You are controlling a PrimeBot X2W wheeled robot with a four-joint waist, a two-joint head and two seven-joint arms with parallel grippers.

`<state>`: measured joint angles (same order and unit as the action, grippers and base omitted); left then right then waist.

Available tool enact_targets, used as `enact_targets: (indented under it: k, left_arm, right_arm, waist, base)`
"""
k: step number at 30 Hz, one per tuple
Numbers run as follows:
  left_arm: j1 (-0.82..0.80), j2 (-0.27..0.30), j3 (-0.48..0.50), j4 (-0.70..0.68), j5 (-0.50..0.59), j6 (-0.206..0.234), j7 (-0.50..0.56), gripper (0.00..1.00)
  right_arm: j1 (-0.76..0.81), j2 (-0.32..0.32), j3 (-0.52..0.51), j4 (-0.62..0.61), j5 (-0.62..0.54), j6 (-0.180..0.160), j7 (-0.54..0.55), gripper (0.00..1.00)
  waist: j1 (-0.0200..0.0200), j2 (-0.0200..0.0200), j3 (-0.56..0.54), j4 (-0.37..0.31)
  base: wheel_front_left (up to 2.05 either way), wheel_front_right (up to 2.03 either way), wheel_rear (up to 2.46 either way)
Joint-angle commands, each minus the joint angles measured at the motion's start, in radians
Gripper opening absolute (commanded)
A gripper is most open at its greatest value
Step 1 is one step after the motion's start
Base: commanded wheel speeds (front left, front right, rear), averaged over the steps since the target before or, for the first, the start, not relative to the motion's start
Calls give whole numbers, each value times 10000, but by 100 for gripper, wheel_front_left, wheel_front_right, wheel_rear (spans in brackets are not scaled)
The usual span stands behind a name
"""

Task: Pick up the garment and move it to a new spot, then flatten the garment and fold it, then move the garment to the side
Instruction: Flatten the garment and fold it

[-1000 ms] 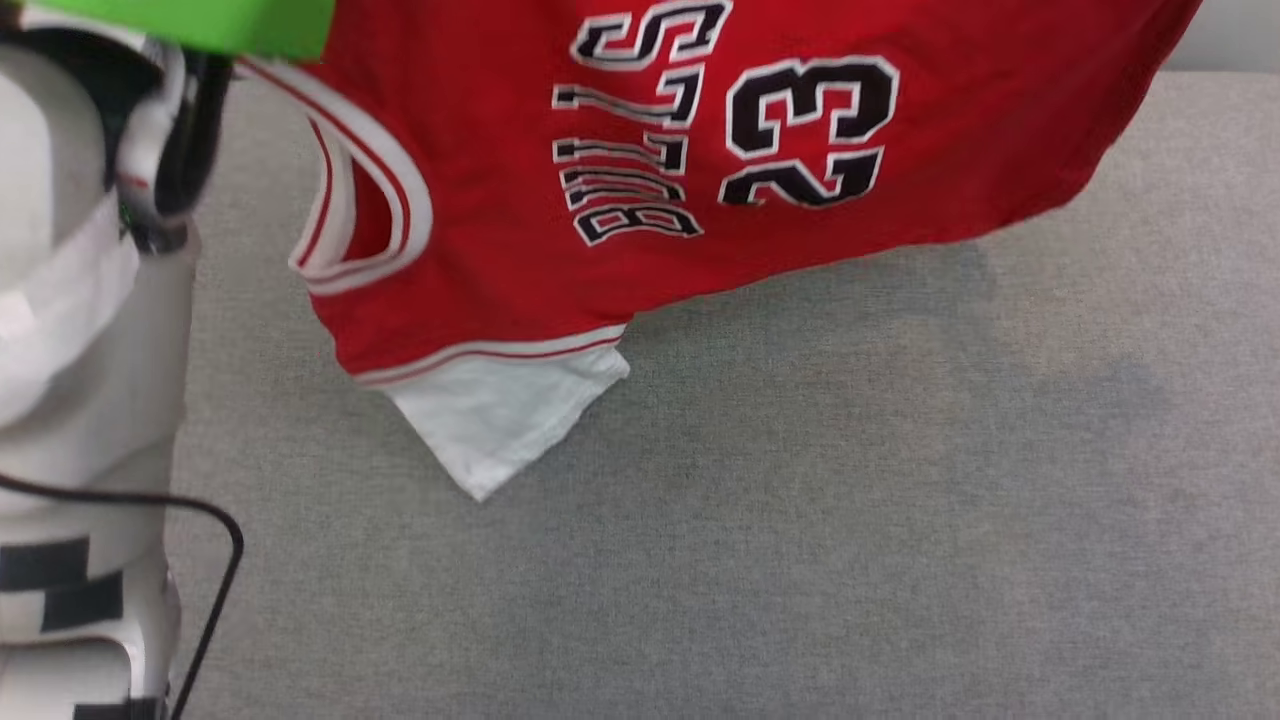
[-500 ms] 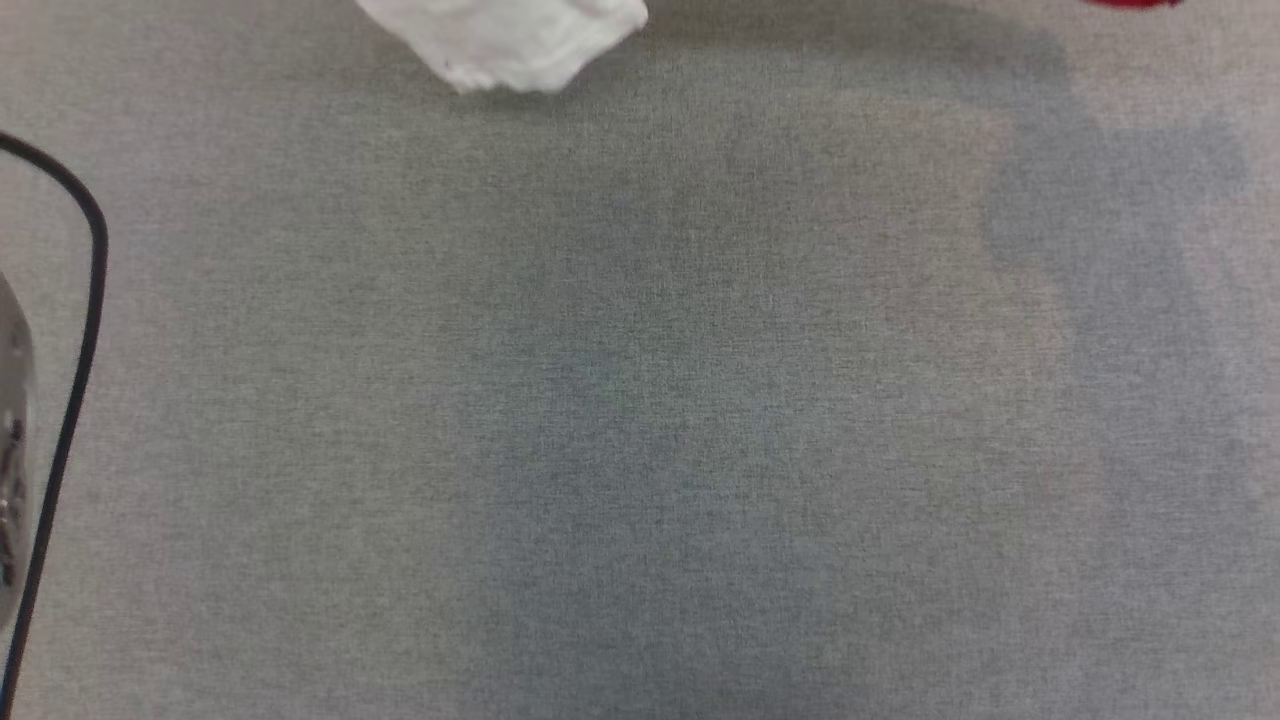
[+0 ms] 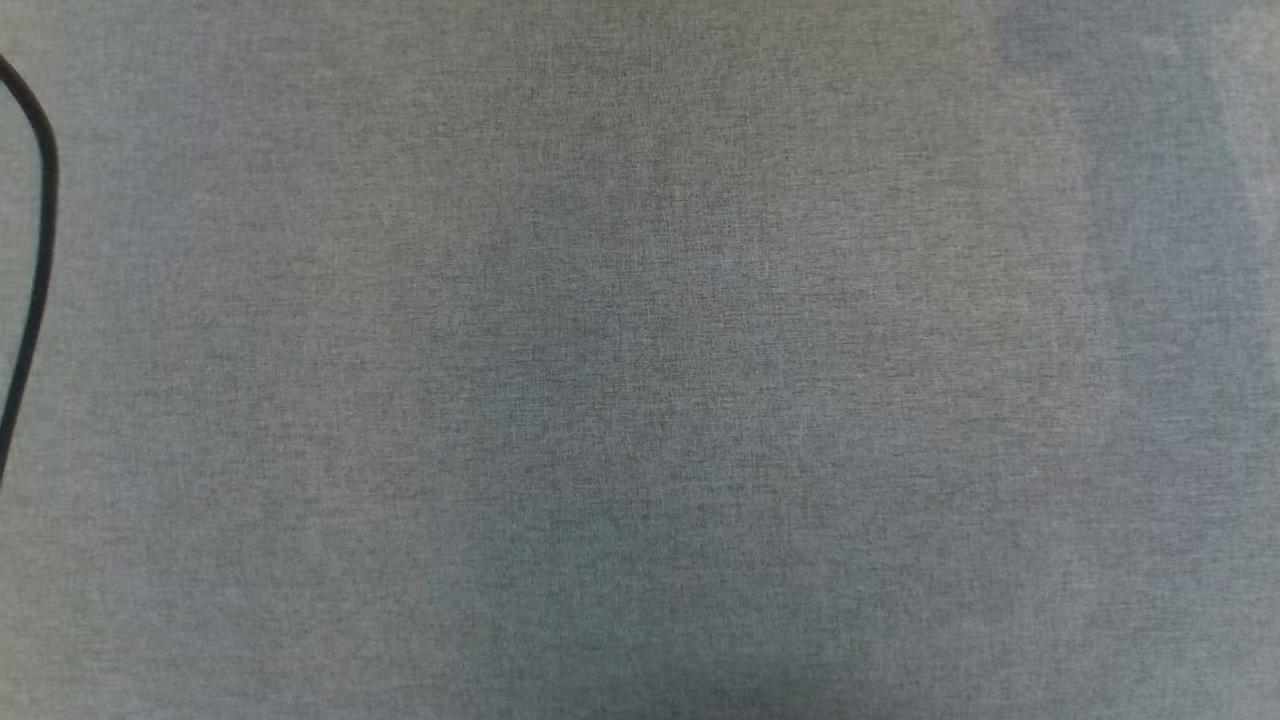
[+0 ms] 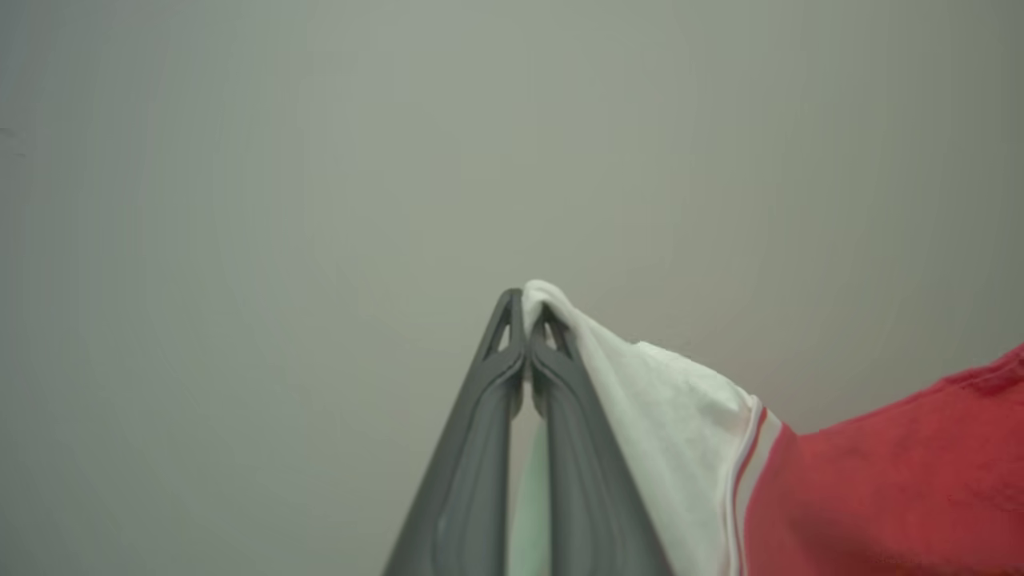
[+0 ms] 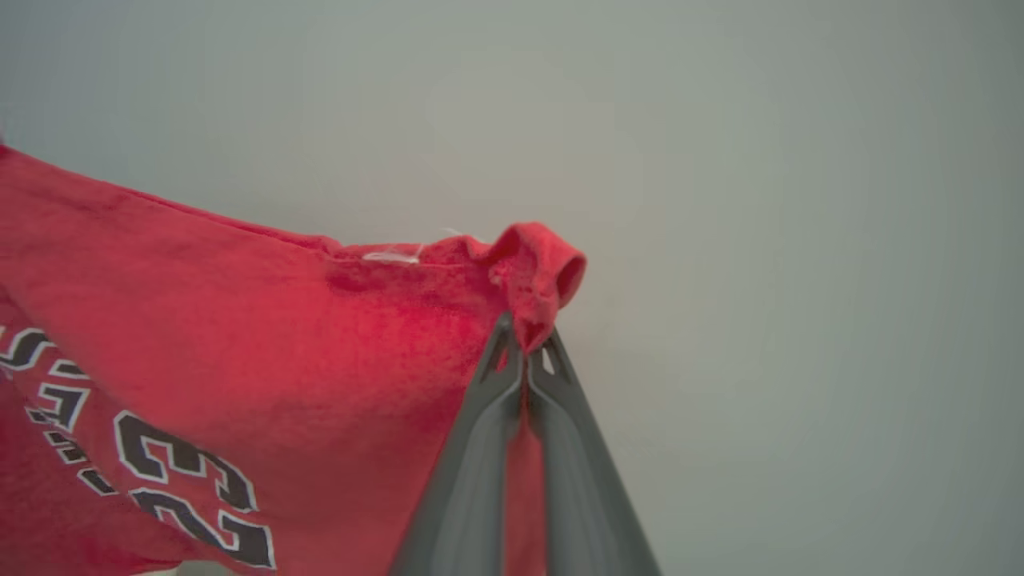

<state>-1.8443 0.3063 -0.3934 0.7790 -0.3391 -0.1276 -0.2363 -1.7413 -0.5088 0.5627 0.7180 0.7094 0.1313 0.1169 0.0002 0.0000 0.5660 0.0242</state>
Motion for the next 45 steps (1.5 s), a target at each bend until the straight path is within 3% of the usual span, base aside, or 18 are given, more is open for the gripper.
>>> enact_targets:
  k: [1, 11, 21, 31, 33, 45]
  left_arm:
    - [371, 110, -80, 112, -160, -28, -103, 0]
    - [3187, 741, -430, -411, -1216, -30, -249, 0]
    - [7881, 1252, -62, -2342, -1685, 22, -253, 0]
    - [13031, 1613, 340, -4353, -2321, 624, -253, 0]
    - [14777, 1629, 280, -4980, -2544, 962, -239, 0]
    - [18697, 1887, 41, -6178, -3583, 1406, 557, 0]
  right_arm:
    - [274, 65, 159, 117, 215, -6, -156, 0]
    - [2207, 110, 1677, 162, 1502, -6, -784, 0]
    - [5150, -893, 3382, -1221, 3290, -6, -1277, 0]
    - [7873, -1888, 4898, -2540, 4224, -6, -1620, 0]
    - [8804, -2303, 5397, -2964, 4454, -6, -1757, 0]
    - [11333, -3229, 6347, -3821, 4913, -6, -2022, 0]
  waist:
    - [-2, 0, 32, -5]
    - [-2, 0, -509, 7]
    - [-2, 0, -1730, 73]
    - [-2, 0, -3058, 63]
    - [-2, 0, -3582, 167]
    - [-2, 0, -4920, 328]
  base:
    - [0, 0, 0]
    - [0, 0, 0]
    - [0, 0, 0]
    - [0, 0, 0]
    - [0, 0, 0]
    - [0, 0, 0]
